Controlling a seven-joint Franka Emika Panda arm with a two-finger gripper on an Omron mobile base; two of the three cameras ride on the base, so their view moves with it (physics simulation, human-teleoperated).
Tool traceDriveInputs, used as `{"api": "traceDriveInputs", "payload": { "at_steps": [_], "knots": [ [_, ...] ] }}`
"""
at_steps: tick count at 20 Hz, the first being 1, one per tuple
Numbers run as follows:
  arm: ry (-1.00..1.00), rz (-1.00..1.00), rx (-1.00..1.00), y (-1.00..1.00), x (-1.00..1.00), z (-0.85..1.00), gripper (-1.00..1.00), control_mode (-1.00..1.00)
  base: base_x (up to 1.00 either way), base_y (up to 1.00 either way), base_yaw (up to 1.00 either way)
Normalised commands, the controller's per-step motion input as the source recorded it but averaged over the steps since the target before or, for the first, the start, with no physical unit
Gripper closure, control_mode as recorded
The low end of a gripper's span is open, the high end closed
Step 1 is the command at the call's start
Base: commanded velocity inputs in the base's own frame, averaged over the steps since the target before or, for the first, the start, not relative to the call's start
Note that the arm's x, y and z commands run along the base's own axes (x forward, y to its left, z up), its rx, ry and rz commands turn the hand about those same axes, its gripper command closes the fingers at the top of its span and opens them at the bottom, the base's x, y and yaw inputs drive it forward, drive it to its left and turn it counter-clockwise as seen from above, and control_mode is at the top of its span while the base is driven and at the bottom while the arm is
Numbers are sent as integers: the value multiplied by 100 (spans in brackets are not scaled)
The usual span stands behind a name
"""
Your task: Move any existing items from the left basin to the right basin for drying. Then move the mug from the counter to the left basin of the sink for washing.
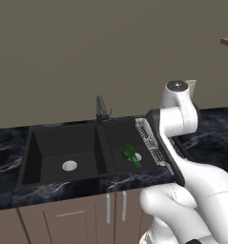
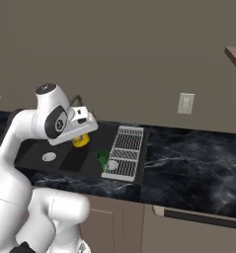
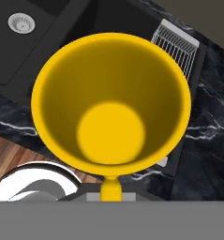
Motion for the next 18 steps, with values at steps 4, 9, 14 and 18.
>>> {"api": "traceDriveInputs", "payload": {
  "at_steps": [4,9,14,18],
  "knots": [
    [0,7,0,64,-8,0,100,-100,0,0,0],
    [1,7,0,67,-1,0,100,-100,0,0,0],
    [2,8,0,69,0,0,100,-100,0,0,0],
    [3,8,0,70,0,0,100,-100,0,0,0]
  ]
}}
